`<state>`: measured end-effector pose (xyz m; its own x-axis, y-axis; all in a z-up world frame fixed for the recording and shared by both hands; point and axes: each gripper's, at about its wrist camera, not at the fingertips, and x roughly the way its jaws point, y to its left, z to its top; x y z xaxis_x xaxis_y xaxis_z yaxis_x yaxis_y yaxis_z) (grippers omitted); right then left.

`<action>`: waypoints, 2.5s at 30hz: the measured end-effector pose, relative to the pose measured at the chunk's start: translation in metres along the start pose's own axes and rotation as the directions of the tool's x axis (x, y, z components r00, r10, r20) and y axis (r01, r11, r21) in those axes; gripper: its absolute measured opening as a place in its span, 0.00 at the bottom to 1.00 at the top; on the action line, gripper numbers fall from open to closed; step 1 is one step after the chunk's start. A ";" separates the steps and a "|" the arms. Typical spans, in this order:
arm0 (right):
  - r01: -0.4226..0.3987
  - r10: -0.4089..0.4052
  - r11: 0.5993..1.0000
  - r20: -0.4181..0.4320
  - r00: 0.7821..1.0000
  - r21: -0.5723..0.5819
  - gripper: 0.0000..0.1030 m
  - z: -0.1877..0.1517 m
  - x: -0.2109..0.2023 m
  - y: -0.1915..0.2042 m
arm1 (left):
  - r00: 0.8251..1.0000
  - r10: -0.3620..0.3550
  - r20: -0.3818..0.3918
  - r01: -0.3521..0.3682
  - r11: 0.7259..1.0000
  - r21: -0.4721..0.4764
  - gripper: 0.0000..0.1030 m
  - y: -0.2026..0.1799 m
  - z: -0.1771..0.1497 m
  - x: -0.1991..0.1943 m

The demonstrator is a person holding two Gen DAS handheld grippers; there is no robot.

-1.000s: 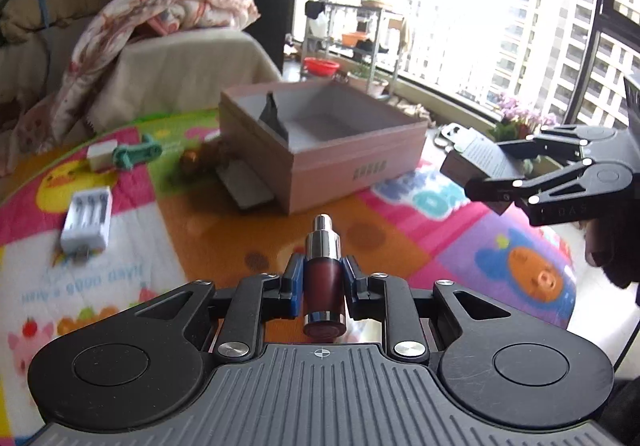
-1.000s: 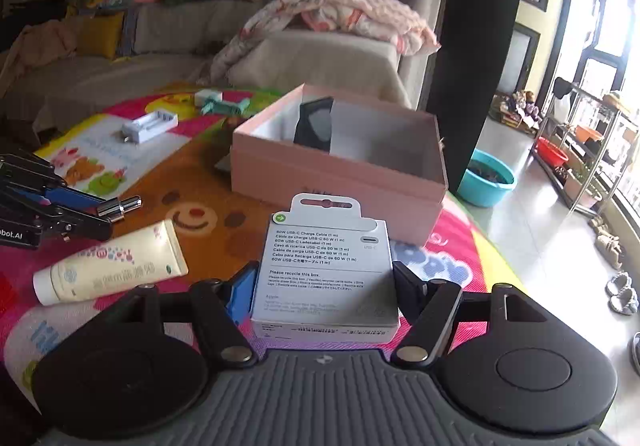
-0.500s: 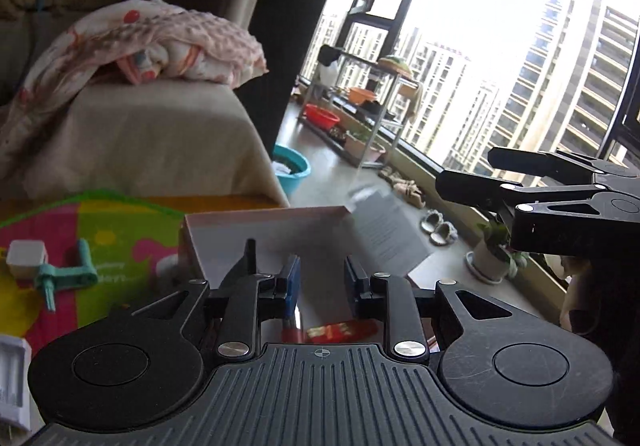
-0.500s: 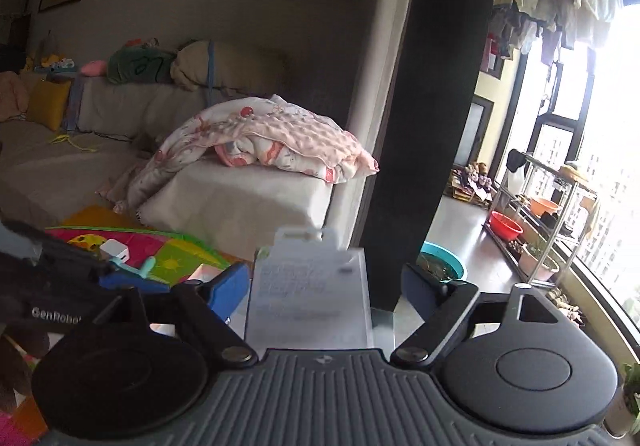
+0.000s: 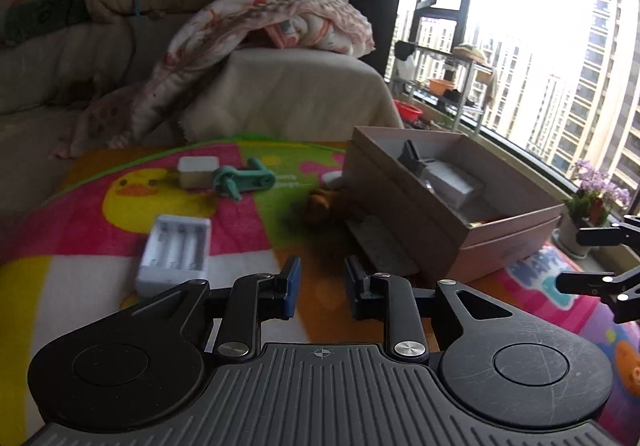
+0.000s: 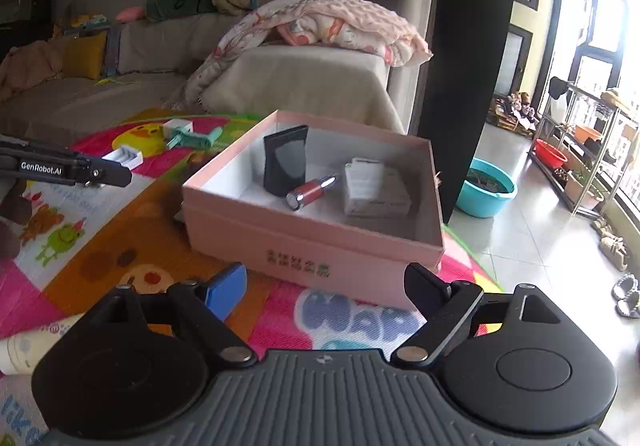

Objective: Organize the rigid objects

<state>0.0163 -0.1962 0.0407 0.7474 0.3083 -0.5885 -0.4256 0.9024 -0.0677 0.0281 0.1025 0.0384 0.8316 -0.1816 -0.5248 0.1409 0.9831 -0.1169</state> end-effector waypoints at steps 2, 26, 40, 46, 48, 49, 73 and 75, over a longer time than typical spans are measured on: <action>-0.035 0.036 0.998 -0.014 0.999 0.049 0.84 -0.009 0.000 0.007 | 0.997 0.074 0.027 -0.075 0.997 0.016 0.25 0.008 -0.004 -0.006; -0.078 0.082 0.989 0.026 0.996 -0.128 0.82 0.082 0.048 0.089 | 0.996 0.057 -0.066 -0.067 0.985 -0.156 0.26 0.107 0.110 0.133; 0.017 -0.113 0.970 -0.387 0.915 -0.244 0.22 0.203 0.247 0.133 | 0.961 -0.191 -0.201 0.180 0.981 -0.068 0.26 0.110 0.089 0.167; 0.037 -0.237 0.906 -0.432 0.870 -0.422 0.21 0.173 0.261 0.153 | 0.936 -0.245 -0.252 0.265 0.963 0.048 0.25 0.086 0.079 0.149; 0.038 -0.264 0.889 -0.443 0.857 -0.456 0.20 0.167 0.255 0.159 | 0.926 -0.257 -0.277 0.286 0.956 0.067 0.24 0.078 0.077 0.144; 0.027 -0.260 0.893 -0.467 0.845 -0.449 0.16 0.165 0.252 0.159 | 0.920 -0.265 -0.289 0.297 0.952 0.074 0.23 0.074 0.076 0.140; -0.022 0.019 1.000 -0.166 0.986 -0.015 0.43 0.073 0.012 0.024 | 0.983 -0.181 -0.030 0.181 0.983 -0.014 0.24 0.047 0.001 -0.042; 0.117 -0.111 0.990 -0.074 0.991 0.081 0.48 0.067 0.007 -0.017 | 0.996 -0.078 0.039 0.082 0.989 -0.122 0.25 0.069 -0.001 -0.048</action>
<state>0.0631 -0.1889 0.0918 0.7501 0.1831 -0.6355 -0.2923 0.9537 -0.0702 -0.0027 0.1787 0.0544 0.8382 -0.2569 -0.4811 0.1423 0.9546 -0.2617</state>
